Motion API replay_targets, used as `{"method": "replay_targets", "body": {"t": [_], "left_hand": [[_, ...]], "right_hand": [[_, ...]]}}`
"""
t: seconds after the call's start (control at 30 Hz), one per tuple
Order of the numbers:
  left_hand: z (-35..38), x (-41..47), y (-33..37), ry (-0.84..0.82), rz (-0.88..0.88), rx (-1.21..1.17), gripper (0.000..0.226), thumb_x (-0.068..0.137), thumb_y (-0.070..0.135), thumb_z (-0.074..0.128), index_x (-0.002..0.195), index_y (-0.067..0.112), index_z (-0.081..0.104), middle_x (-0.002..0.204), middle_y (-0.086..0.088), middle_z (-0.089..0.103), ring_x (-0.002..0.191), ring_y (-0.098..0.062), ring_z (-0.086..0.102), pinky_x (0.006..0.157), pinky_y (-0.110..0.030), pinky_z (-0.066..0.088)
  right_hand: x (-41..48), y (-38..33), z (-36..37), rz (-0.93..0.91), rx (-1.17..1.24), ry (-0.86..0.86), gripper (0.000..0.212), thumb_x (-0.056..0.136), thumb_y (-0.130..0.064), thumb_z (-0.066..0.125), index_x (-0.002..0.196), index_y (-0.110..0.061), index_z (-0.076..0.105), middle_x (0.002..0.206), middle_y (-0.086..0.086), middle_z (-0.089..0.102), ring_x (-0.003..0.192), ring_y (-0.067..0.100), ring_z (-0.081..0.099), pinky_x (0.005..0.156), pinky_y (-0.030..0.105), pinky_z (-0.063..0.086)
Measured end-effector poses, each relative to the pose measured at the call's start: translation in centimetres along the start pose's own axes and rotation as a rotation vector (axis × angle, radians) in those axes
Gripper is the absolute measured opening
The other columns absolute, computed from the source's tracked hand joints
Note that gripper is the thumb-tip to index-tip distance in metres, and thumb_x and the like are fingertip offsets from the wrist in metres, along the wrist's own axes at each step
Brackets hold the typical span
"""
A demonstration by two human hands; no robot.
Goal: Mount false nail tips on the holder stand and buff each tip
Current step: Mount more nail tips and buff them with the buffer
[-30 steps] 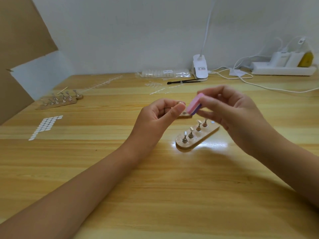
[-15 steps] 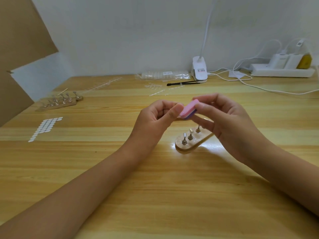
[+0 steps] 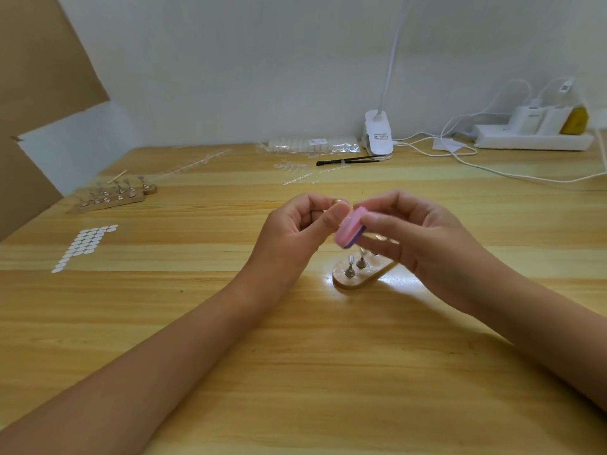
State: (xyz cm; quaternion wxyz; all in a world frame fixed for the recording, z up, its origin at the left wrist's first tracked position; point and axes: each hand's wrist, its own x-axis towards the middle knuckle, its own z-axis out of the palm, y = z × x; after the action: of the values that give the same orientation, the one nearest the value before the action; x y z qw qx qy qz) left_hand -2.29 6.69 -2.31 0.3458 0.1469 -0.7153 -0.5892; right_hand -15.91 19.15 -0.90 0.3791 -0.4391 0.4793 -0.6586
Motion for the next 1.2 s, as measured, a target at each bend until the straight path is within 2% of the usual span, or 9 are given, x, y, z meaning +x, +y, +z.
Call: {"method": "replay_targets", "body": {"t": [0.13, 0.27, 0.37, 0.6, 0.73, 0.87, 0.97, 1.1, 1.2], "left_hand": [[-0.09, -0.03, 0.07, 0.011, -0.007, 0.010, 0.034, 0.085, 0.043, 0.062, 0.105, 0.015, 0.069, 0.065, 0.019, 0.062, 0.053, 0.003, 0.048, 0.055, -0.009, 0.039], [-0.01, -0.04, 0.06, 0.008, -0.018, 0.013, 0.033, 0.085, 0.041, 0.062, 0.103, 0.014, 0.068, 0.066, 0.019, 0.063, 0.053, 0.004, 0.051, 0.054, -0.008, 0.039], [-0.10, 0.01, 0.04, 0.013, -0.023, 0.006, 0.033, 0.085, 0.044, 0.062, 0.103, 0.017, 0.069, 0.066, 0.016, 0.060, 0.052, 0.000, 0.044, 0.053, -0.011, 0.037], [-0.16, 0.08, -0.02, 0.018, -0.036, 0.002, 0.037, 0.084, 0.044, 0.063, 0.105, 0.015, 0.070, 0.063, 0.015, 0.054, 0.054, -0.001, 0.041, 0.053, -0.012, 0.037], [-0.12, -0.09, 0.07, 0.003, -0.029, 0.009, 0.033, 0.084, 0.044, 0.062, 0.102, 0.016, 0.070, 0.065, 0.016, 0.060, 0.053, 0.001, 0.044, 0.053, -0.011, 0.038], [-0.20, 0.02, 0.14, 0.011, -0.038, 0.002, 0.034, 0.084, 0.044, 0.062, 0.103, 0.017, 0.070, 0.062, 0.017, 0.055, 0.054, 0.000, 0.041, 0.053, -0.012, 0.037], [-0.04, -0.07, 0.20, 0.000, -0.030, 0.017, 0.033, 0.085, 0.042, 0.061, 0.103, 0.015, 0.069, 0.064, 0.017, 0.059, 0.053, 0.002, 0.044, 0.053, -0.011, 0.038], [-0.21, 0.03, 0.20, 0.011, -0.035, -0.001, 0.037, 0.085, 0.043, 0.062, 0.106, 0.014, 0.070, 0.061, 0.016, 0.051, 0.053, -0.001, 0.039, 0.052, -0.012, 0.037], [-0.13, -0.09, 0.14, 0.006, -0.041, 0.014, 0.035, 0.084, 0.043, 0.062, 0.103, 0.015, 0.070, 0.064, 0.016, 0.056, 0.055, -0.001, 0.042, 0.053, -0.012, 0.038]], "right_hand": [[0.07, 0.22, 0.08, -0.059, 0.049, 0.079, 0.027, 0.080, -0.022, 0.070, 0.104, -0.008, 0.066, 0.100, 0.007, 0.074, 0.100, 0.023, 0.071, 0.085, 0.025, 0.055], [-0.02, 0.42, 0.23, -0.012, 0.008, -0.019, 0.027, 0.083, -0.021, 0.070, 0.106, -0.006, 0.066, 0.105, 0.009, 0.074, 0.102, 0.026, 0.071, 0.087, 0.026, 0.055], [0.11, 0.36, 0.20, -0.052, 0.070, 0.078, 0.029, 0.080, -0.022, 0.073, 0.103, -0.008, 0.066, 0.100, 0.006, 0.074, 0.101, 0.024, 0.071, 0.087, 0.025, 0.055], [0.19, 0.38, 0.04, -0.071, 0.107, 0.119, 0.027, 0.078, -0.020, 0.073, 0.101, -0.008, 0.066, 0.095, 0.004, 0.074, 0.097, 0.021, 0.072, 0.085, 0.024, 0.055], [-0.04, 0.56, 0.38, -0.026, 0.029, -0.008, 0.028, 0.078, -0.025, 0.073, 0.101, -0.011, 0.067, 0.102, 0.008, 0.074, 0.101, 0.026, 0.071, 0.087, 0.025, 0.055], [0.16, 0.34, 0.02, -0.067, 0.089, 0.118, 0.025, 0.081, -0.019, 0.069, 0.103, -0.008, 0.065, 0.096, 0.005, 0.074, 0.097, 0.021, 0.072, 0.085, 0.023, 0.055], [0.02, 0.52, 0.25, -0.006, 0.042, 0.022, 0.027, 0.080, -0.019, 0.069, 0.104, -0.006, 0.065, 0.101, 0.006, 0.075, 0.099, 0.022, 0.072, 0.083, 0.022, 0.055], [0.08, 0.36, 0.26, -0.084, 0.129, 0.168, 0.028, 0.079, -0.020, 0.069, 0.103, -0.007, 0.064, 0.096, 0.006, 0.074, 0.097, 0.021, 0.072, 0.085, 0.023, 0.055], [-0.19, 0.73, 0.65, -0.029, 0.085, 0.073, 0.027, 0.081, -0.018, 0.067, 0.104, -0.005, 0.064, 0.100, 0.007, 0.074, 0.100, 0.023, 0.072, 0.085, 0.023, 0.055]]}}
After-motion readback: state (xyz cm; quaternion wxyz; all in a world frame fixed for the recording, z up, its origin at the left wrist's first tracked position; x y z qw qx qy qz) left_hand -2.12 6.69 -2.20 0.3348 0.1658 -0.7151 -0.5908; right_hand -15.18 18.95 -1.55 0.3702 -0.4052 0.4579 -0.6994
